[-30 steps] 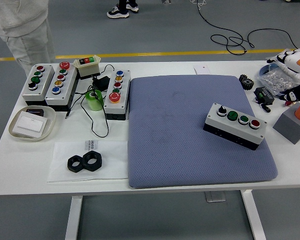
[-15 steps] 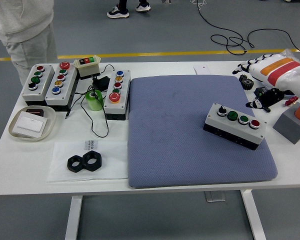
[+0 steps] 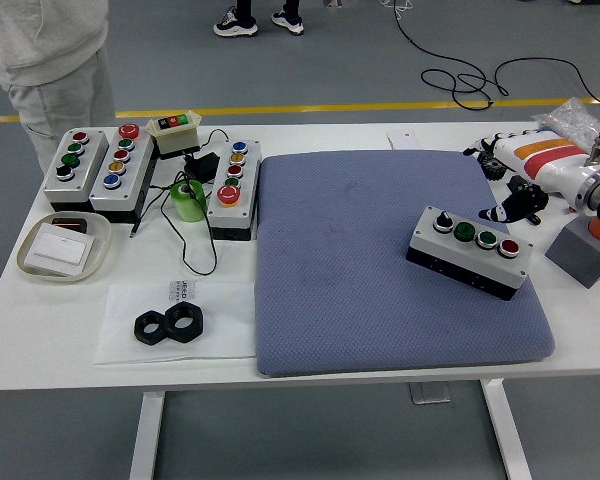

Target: Pick up the button,place it on the desk,press the button,press the button

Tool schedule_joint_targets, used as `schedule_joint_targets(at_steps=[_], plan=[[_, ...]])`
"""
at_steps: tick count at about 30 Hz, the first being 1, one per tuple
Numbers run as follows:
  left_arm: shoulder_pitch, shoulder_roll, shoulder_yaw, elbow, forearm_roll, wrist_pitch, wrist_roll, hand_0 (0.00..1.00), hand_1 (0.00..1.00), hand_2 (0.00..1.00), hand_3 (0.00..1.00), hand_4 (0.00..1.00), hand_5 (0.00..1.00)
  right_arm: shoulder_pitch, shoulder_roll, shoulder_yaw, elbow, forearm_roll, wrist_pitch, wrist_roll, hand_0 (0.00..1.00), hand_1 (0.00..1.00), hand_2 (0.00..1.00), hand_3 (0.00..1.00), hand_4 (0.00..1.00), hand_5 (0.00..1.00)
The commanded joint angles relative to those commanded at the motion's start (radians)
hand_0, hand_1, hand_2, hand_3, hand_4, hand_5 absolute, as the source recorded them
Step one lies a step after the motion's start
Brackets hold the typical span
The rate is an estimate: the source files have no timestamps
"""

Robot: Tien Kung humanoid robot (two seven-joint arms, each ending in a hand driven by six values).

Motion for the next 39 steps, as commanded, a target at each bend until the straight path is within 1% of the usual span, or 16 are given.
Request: schedule_joint_targets(at_steps=[4,5,7,8,9,10,11,16,17,26,28,29,34,35,39], plan=[[0.001,0.004,-0.005,0.000,0.006,-0.001,0.000,0.743,0.905,0.957,0.796,0.557,0.998,-0.011,0.035,0.010,-0.001,0.000,0.005,-0.010,0.900,0.900,0.962,0.894,0.902,0.255],[0.002,0.005,-0.008,0.000,0.011,-0.001,0.000,0.742,0.905,0.957,0.795,0.557,0.998,-0.013,0.047,0.014,-0.006,0.000,0.005,-0.015,0.903,0.908,0.969,0.891,0.976,0.519],[0.005,0.005,-0.015,0.000,0.020,-0.001,0.001,0.742,0.905,0.957,0.795,0.557,0.998,-0.017,0.070,0.022,-0.014,0.000,0.007,-0.022,0.903,0.908,0.969,0.891,0.976,0.519],[0.006,0.005,-0.016,0.000,0.021,-0.001,0.001,0.742,0.905,0.957,0.795,0.557,0.998,-0.017,0.074,0.023,-0.016,0.000,0.007,-0.023,0.903,0.908,0.969,0.891,0.976,0.519],[0.007,0.006,-0.014,0.000,0.019,-0.001,0.001,0.742,0.905,0.957,0.795,0.557,0.998,-0.026,0.092,0.035,-0.024,0.000,0.005,-0.028,0.903,0.908,0.969,0.891,0.976,0.519],[0.008,0.006,-0.013,0.000,0.019,-0.001,0.001,0.742,0.905,0.957,0.795,0.557,0.998,-0.030,0.099,0.039,-0.028,0.000,0.004,-0.031,0.903,0.908,0.969,0.891,0.976,0.519],[0.009,0.006,-0.011,0.000,0.017,-0.001,0.001,0.743,0.905,0.956,0.795,0.557,0.998,-0.035,0.108,0.043,-0.034,0.000,0.002,-0.034,0.914,0.913,0.968,0.890,0.984,0.686],[0.012,0.006,-0.011,0.000,0.019,-0.002,0.001,0.743,0.905,0.956,0.795,0.557,0.998,-0.050,0.135,0.051,-0.068,0.000,-0.008,-0.047,0.914,0.913,0.968,0.890,0.984,0.686],[0.013,0.005,-0.010,0.000,0.019,-0.002,0.001,0.743,0.904,0.956,0.795,0.557,0.998,-0.054,0.141,0.050,-0.083,0.000,-0.014,-0.054,0.920,0.914,0.963,0.891,0.977,0.763],[0.014,0.001,-0.007,0.000,0.026,-0.002,0.000,0.744,0.905,0.956,0.795,0.557,0.998,-0.047,0.154,0.034,-0.150,0.000,-0.042,-0.058,0.918,0.917,0.959,0.889,0.970,0.748],[0.014,0.000,-0.006,0.000,0.024,-0.002,0.000,0.744,0.905,0.956,0.795,0.557,0.998,-0.042,0.157,0.038,-0.160,0.000,-0.044,-0.056,0.918,0.917,0.959,0.889,0.970,0.748],[0.014,0.000,-0.002,0.000,0.021,-0.002,-0.001,0.745,0.905,0.956,0.795,0.557,0.998,-0.039,0.162,0.047,-0.170,0.000,-0.047,-0.056,0.916,0.917,0.961,0.891,0.962,0.709],[0.013,0.000,0.004,0.000,0.017,-0.002,-0.001,0.745,0.905,0.956,0.795,0.557,0.998,-0.035,0.170,0.059,-0.188,0.000,-0.048,-0.057,0.916,0.917,0.961,0.891,0.962,0.709],[0.013,0.000,0.005,0.000,0.017,-0.002,-0.001,0.745,0.905,0.956,0.793,0.556,0.998,-0.035,0.173,0.063,-0.191,0.000,-0.048,-0.057,0.917,0.914,0.959,0.895,0.955,0.681],[0.012,-0.001,0.013,0.000,0.010,-0.002,-0.003,0.745,0.905,0.956,0.793,0.556,0.998,-0.040,0.183,0.071,-0.208,0.000,-0.050,-0.058,0.917,0.914,0.959,0.895,0.955,0.681]])
